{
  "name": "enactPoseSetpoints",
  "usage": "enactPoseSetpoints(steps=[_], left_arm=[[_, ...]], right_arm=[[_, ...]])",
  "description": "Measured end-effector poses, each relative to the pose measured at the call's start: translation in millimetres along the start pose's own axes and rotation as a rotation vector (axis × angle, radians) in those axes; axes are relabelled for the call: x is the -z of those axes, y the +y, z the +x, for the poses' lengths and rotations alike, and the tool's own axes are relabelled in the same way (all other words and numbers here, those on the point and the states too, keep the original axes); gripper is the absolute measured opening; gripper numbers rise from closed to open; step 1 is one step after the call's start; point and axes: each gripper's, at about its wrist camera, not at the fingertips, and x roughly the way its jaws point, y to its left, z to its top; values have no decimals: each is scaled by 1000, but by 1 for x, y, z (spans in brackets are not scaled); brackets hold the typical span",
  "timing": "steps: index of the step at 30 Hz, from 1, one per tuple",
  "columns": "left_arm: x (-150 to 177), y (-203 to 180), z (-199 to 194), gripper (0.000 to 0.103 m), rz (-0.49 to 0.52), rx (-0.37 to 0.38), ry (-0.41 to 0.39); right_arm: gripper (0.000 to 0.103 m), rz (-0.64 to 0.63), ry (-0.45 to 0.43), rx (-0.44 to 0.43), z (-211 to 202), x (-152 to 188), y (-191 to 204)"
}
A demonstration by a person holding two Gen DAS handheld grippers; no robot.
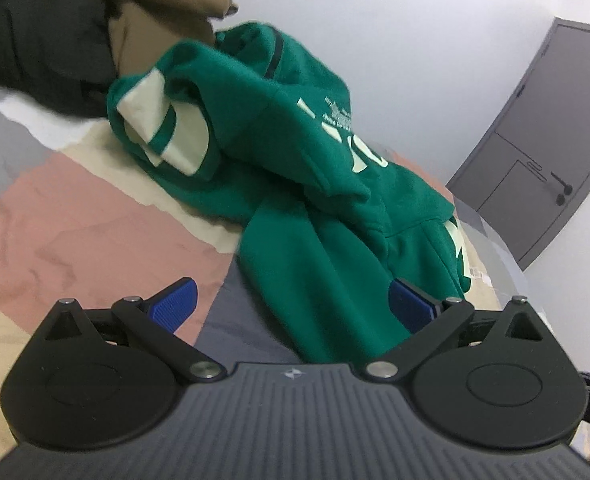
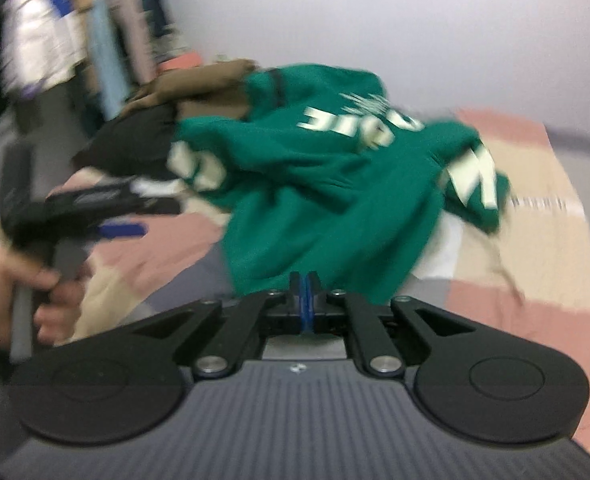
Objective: Fold large clothes
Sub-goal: 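Lift the hoodie with both grippers, pulling it up off the bed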
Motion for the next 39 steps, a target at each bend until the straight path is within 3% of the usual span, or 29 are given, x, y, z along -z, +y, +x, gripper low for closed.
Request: enactPoseSetpoints(steps=[1, 3, 8, 11, 14, 18, 20, 22, 23, 24, 26, 27, 28, 33, 39], left_arm=[[-1, 1, 7, 102, -11, 5, 10], [-4, 2, 22, 102, -24, 14, 28], [-16, 0, 64, 102, -25, 27, 35], [-19, -2, 91, 102, -10, 14, 46], [-17, -3, 110, 102, 16, 4, 40], [-14, -1, 137, 99, -25, 53, 104], [-11, -6, 146, 88, -13, 50, 130], [-12, -12, 151, 78, 22, 34, 144], [-13, -14, 153, 64, 30, 28, 146], [-14, -15, 153, 56, 33, 24, 152], [-14, -19, 147, 30, 16, 27, 157], [-16, -18, 144, 25, 1, 34, 156], [-17, -18, 138, 19, -19, 47, 148], [-19, -19, 95, 15, -85, 141, 117], [-13, -35, 23, 14, -81, 248, 79]], right_arm=[[24, 50, 12, 12, 9, -2, -10], [59, 164, 17, 14, 28, -6, -30], [85, 343, 6, 16, 74, -12, -69], [84, 428, 19, 6, 105, -14, -90], [84, 431, 22, 22, 131, -11, -101], [84, 433, 1, -57, 159, -7, -112], [85, 401, 4, -76, 172, -5, -112], [79, 377, 13, -98, 183, -5, -112], [71, 357, 14, -108, 186, -6, -110], [58, 334, 12, -118, 187, -6, -108], [35, 301, 10, -130, 185, -9, -106], [26, 290, 9, -128, 183, -11, -105], [23, 281, 6, -132, 180, -12, -106], [18, 201, -52, -182, 139, -26, -94], [18, 183, -112, -245, 76, -32, -77]])
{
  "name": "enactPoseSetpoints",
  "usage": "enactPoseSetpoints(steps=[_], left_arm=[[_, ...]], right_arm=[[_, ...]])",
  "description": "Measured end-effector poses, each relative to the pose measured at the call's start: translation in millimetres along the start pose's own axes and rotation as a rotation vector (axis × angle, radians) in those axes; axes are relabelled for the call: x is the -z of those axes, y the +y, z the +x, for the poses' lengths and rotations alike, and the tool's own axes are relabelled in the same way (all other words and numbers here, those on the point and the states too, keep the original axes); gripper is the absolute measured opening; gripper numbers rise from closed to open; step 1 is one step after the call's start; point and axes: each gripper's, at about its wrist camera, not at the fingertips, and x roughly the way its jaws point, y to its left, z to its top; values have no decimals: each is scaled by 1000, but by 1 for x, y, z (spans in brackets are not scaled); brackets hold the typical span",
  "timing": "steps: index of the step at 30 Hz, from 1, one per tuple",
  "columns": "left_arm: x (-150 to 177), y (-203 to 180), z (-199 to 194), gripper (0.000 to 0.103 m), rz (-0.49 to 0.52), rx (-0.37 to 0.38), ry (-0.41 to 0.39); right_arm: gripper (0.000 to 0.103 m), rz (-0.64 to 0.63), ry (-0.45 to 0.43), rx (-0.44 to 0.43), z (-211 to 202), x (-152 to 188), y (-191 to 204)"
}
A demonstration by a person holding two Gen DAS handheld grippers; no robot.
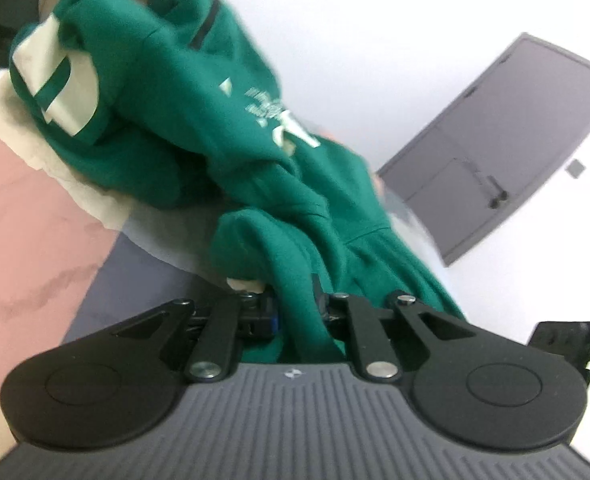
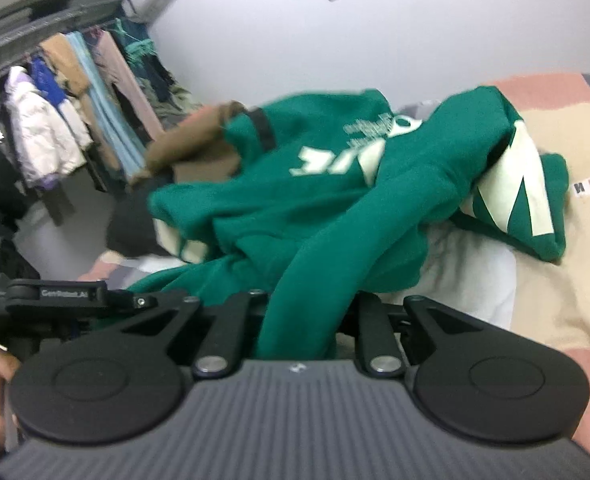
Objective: Fold large clothes
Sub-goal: 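Lift the hoodie with both grippers, pulling it up off the bed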
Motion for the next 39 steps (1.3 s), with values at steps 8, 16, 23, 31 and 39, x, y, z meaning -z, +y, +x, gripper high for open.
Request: enactPoseSetpoints(steps=[8, 16, 23, 31, 39], left_arm=[[37, -36, -68, 14, -3, 125, 6], [75, -47, -74, 14, 29, 48, 132], [77, -41, -46, 16, 26, -89, 226], [60, -18, -53, 66, -118, -80, 196], [37, 10, -49, 70, -230, -98, 157]], right_arm=[[18, -66, -38, -95, -79, 6, 38], [18, -99, 71, -76, -118, 38, 55], [20, -52, 274, 33, -89, 60, 43], [70, 103, 239, 42, -100, 52, 28], [71, 218, 168, 112, -103, 39, 0]])
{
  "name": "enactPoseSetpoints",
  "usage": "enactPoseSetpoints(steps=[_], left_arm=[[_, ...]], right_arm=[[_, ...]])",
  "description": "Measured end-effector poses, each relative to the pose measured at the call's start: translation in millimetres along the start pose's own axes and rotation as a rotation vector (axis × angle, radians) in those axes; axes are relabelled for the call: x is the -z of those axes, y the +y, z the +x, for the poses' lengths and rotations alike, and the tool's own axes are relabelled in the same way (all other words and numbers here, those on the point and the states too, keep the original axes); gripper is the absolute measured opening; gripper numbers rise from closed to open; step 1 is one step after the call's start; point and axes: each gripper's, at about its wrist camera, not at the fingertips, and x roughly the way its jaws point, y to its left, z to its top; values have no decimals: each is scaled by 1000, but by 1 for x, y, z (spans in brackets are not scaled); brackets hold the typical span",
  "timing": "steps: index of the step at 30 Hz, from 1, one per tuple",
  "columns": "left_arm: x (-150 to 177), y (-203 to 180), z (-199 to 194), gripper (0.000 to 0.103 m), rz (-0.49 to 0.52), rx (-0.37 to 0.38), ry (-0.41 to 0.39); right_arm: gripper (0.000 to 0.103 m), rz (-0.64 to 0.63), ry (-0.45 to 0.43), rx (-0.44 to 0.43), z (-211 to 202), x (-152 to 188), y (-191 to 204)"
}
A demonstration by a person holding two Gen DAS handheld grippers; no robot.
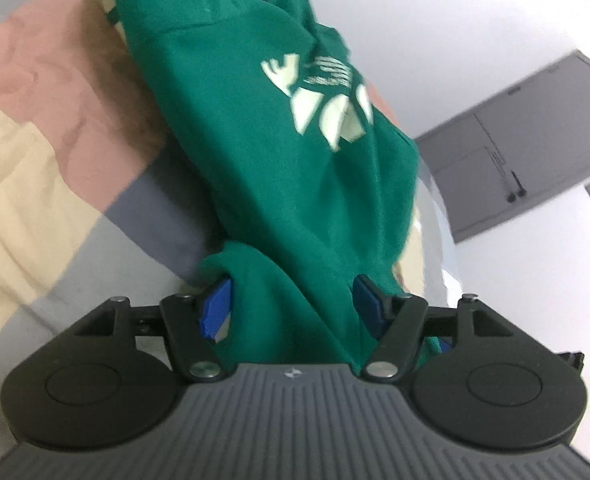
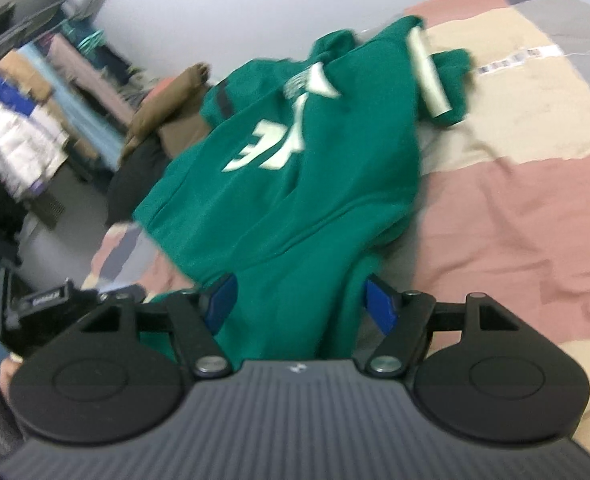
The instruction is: Fold large clothes
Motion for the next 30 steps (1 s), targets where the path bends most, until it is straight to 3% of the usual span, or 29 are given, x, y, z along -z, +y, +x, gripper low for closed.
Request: enactPoseSetpoints(steps=[3, 7, 11, 15, 21, 23, 24, 25, 26, 29, 30], left_arm=[[-14, 12, 7, 71, -43, -24, -24], [-33, 25, 23, 74, -86, -33, -44], [-43, 38, 41, 74, -138, -12, -52], [-50, 49, 58, 74, -146, 29, -60], [-60, 42, 81, 73, -66, 84, -54], [-63, 41, 88, 63, -49, 62, -59], [-64, 41, 92, 57, -45, 44, -60], [-65, 42, 95, 42, -48, 32, -65], [-66, 44, 95, 30, -57, 31, -69], [-67, 43, 87, 13, -57, 58, -96], [-67, 39, 82, 12, -52, 77, -114]], right_arm=[[73, 8, -26, 81, 8, -14, -9], [73, 24, -26, 82, 30, -38, -21], [73, -31, -17, 137, 65, -52, -30], [76, -9, -21, 142, 100, -64, -51], [78, 65, -6, 11, 136, -71, -73], [77, 54, -5, -14, 145, -71, -73], [75, 47, 2, -40, 149, -72, -72], [70, 38, 8, -70, 152, -71, -71], [56, 19, 15, -95, 154, -71, -68], [18, -30, 26, -77, 153, -71, -55], [13, -41, 12, -83, 149, -72, -51]])
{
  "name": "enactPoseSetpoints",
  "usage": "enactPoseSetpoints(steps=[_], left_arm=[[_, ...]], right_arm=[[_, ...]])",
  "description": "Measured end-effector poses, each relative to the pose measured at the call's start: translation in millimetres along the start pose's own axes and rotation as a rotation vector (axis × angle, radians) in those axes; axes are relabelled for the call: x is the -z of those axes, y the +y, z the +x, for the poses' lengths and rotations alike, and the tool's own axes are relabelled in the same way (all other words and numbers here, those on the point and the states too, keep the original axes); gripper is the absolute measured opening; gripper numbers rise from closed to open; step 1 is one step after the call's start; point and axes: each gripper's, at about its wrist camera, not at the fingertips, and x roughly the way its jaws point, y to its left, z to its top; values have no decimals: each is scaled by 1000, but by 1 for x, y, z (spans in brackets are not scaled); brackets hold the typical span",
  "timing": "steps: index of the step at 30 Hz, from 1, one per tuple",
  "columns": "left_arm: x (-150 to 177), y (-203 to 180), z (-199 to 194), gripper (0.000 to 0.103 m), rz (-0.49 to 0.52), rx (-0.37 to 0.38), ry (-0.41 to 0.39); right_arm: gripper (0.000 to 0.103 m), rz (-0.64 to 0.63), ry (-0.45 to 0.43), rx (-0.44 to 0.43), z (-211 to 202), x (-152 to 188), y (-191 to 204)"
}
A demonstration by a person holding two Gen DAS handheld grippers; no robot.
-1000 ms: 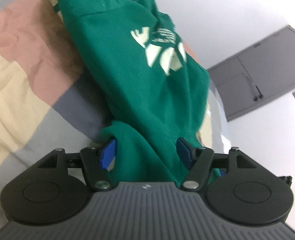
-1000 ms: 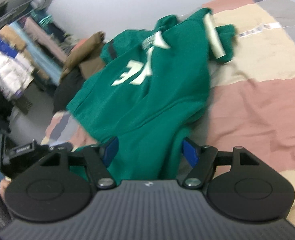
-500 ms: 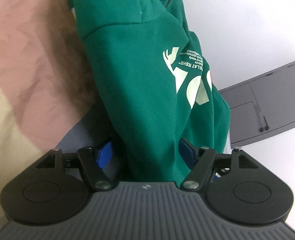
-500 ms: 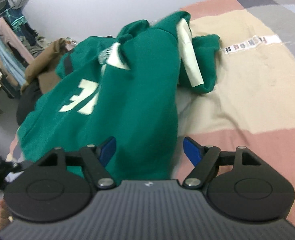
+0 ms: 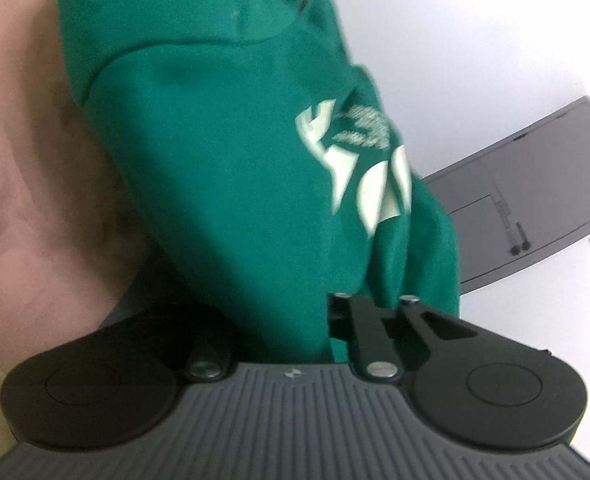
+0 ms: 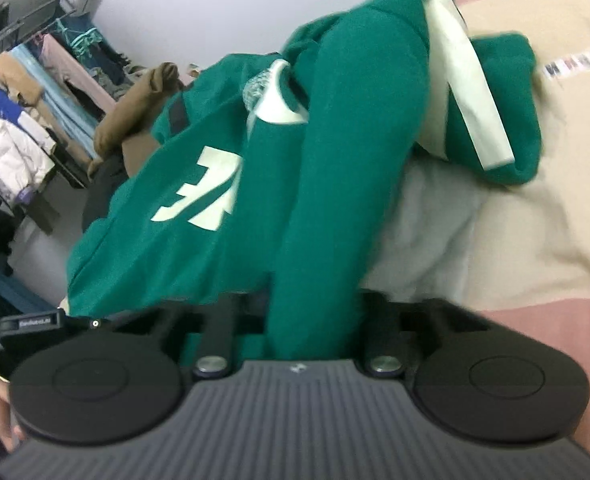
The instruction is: Fold large clothes
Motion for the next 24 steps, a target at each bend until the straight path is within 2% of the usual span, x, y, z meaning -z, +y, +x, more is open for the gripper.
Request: enactPoseSetpoints(steps=[3, 5, 9, 14, 18, 22, 24], left_arm=[[-4, -18, -28, 9, 42, 116, -70], [-7, -30, -47, 7, 119, 160, -92], [-11, -35, -81, 7, 142, 159, -126], [4, -55, -130, 6, 145, 176, -179], [7, -93, -170, 5, 171, 149, -239], [2, -152, -217, 5, 254, 83, -303], [2, -181, -242, 6, 308, 25, -344]], right_arm=[[8, -45, -85, -93, -23, -4, 16], [8, -76, -134, -148, -42, -5, 29], [8, -181, -197, -168, -82, 7, 65], [7, -264, -261, -176, -128, 18, 101], [7, -261, -357, -165, -169, 7, 123], [6, -294, -433, -153, -211, -5, 150], [6, -312, -465, -140, -234, -13, 167]])
